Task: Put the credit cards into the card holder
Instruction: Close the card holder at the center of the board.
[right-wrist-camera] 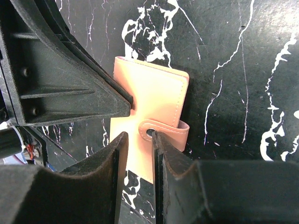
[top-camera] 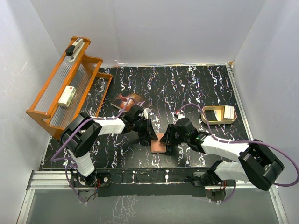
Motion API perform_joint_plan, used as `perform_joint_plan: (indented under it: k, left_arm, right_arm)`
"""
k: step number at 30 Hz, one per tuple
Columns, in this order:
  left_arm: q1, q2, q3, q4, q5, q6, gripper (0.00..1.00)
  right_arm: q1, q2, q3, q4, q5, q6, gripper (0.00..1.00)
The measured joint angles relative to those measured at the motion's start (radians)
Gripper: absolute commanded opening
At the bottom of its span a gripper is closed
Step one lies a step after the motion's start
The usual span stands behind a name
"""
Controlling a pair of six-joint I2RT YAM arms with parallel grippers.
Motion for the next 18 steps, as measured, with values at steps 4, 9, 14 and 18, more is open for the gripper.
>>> perform_joint_plan:
  k: [4, 9, 14, 18]
  left_arm:
    - [0.000, 0.000, 0.000, 0.000, 0.000, 0.000, 0.12]
    - [0.000, 0.000, 0.000, 0.000, 0.000, 0.000, 0.12]
    - [0.000, 0.000, -0.001, 0.000, -0.002, 0.000, 0.12]
    - [0.000, 0.000, -0.001, 0.000, -0.003, -0.001, 0.12]
  right_arm:
    - [0.000, 0.001, 0.000, 0.000, -0.006, 0.000, 0.25]
    - [0.000, 0.001, 0.007, -0.019, -0.008, -0.008, 0.25]
    - [0.000, -0.033, 0.052, -0.118, 0.035, -0.031, 0.26]
    - [0.000, -0.062, 0.062, -0.143, 0.072, -0.042, 0.26]
